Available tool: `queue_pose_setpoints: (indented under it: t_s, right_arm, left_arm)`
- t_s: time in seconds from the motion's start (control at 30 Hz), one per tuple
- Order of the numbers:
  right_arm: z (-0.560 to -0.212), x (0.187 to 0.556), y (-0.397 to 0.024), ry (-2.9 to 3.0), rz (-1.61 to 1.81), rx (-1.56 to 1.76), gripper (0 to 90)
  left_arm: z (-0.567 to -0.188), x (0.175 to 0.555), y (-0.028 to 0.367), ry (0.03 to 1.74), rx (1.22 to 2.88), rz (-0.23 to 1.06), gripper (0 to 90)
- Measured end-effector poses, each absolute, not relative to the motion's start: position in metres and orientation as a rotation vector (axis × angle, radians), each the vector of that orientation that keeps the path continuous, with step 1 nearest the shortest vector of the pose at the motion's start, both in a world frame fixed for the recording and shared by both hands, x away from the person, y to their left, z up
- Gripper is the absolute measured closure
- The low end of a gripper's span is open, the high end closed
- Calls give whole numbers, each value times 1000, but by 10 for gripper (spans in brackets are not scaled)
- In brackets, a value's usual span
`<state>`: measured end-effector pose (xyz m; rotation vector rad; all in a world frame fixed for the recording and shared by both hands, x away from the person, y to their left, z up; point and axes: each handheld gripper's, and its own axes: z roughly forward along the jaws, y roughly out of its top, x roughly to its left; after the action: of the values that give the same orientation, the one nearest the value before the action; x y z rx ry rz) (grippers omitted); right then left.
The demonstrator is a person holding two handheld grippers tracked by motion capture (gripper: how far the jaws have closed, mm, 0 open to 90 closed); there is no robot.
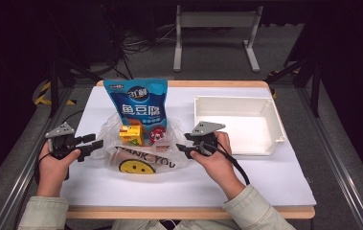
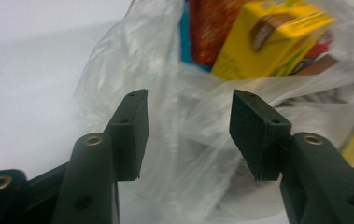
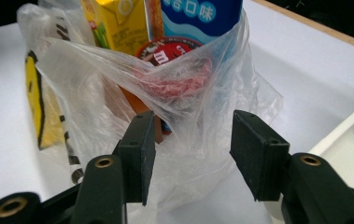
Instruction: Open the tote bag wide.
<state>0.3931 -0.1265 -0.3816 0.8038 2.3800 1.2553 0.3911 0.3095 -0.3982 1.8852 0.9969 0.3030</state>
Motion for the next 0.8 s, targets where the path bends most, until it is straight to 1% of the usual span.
queue_pose_setpoints:
  t_s: [0.03,0.2,0.3,0.47,0.57,0.67,0.7,0.73,0.8]
  right_arm:
    - [-379,391,-128,2376,1266,793,500]
    - [-373,389,-129,2368,1311,774,500]
    - [-369,387,-130,2358,1325,766,503]
    - [-364,385,-133,2343,1347,754,502]
    - [-361,384,-136,2334,1354,752,503]
    - [-361,385,-137,2333,1357,750,503]
    - [-361,385,-137,2334,1359,750,503]
    - [-361,385,-137,2335,1358,749,502]
    - [-362,385,-137,2337,1358,746,503]
  left_arm:
    - [-394,389,308,969,1886,311,449]
    - [-381,381,294,860,1884,267,452]
    - [-382,381,286,830,1901,252,462]
    - [-392,387,281,840,1934,229,453]
    - [-401,393,281,862,1971,207,412]
    - [-407,396,283,874,1965,185,359]
    - [-410,397,284,893,1949,153,359]
    - [-411,399,286,891,1958,159,337]
    - [-415,400,285,909,1951,134,345]
